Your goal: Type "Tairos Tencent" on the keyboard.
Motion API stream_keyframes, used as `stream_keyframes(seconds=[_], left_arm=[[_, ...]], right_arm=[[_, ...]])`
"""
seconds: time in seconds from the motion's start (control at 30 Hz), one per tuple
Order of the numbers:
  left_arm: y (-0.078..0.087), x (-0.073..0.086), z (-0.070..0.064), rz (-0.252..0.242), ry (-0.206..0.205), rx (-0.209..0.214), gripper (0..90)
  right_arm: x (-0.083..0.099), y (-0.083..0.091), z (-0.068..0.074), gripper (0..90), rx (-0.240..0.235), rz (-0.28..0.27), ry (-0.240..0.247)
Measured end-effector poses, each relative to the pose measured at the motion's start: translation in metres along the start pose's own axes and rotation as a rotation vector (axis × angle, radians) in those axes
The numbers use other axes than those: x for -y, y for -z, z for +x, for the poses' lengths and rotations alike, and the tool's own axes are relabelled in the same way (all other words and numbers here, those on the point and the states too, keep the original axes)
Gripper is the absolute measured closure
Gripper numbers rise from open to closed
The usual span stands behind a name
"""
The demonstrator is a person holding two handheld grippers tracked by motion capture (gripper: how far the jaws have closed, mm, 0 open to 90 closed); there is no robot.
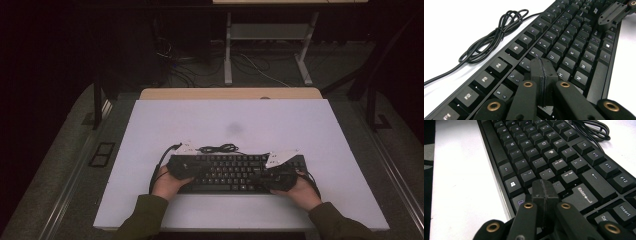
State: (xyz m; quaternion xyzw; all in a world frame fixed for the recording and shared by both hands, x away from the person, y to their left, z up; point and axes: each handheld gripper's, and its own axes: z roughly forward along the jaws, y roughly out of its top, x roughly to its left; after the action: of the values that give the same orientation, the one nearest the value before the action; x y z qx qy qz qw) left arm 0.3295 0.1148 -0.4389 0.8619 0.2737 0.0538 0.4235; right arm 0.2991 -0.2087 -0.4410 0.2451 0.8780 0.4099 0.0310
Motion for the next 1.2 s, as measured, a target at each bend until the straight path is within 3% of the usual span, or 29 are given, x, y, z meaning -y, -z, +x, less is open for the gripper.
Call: stream_keyframes(seconds=[0.27,0.6,1.2], left_arm=[[0.001,-0.001,0.000,0.000,-0.003,-0.004,88.8],[0.011,-0.001,0.000,-0.042,0.019,0.002,86.0],[0.034,0.016,0.002,-0.094,0.054,-0.020,43.3]], right_arm=[[0.000,0.000,0.000,89.4,0.000,0.000,-0.001],[0.000,0.000,0.000,89.4,0.000,0.000,0.000],[0.000,0.000,-0.001,89.3,-0.003,-0.001,-0.002]])
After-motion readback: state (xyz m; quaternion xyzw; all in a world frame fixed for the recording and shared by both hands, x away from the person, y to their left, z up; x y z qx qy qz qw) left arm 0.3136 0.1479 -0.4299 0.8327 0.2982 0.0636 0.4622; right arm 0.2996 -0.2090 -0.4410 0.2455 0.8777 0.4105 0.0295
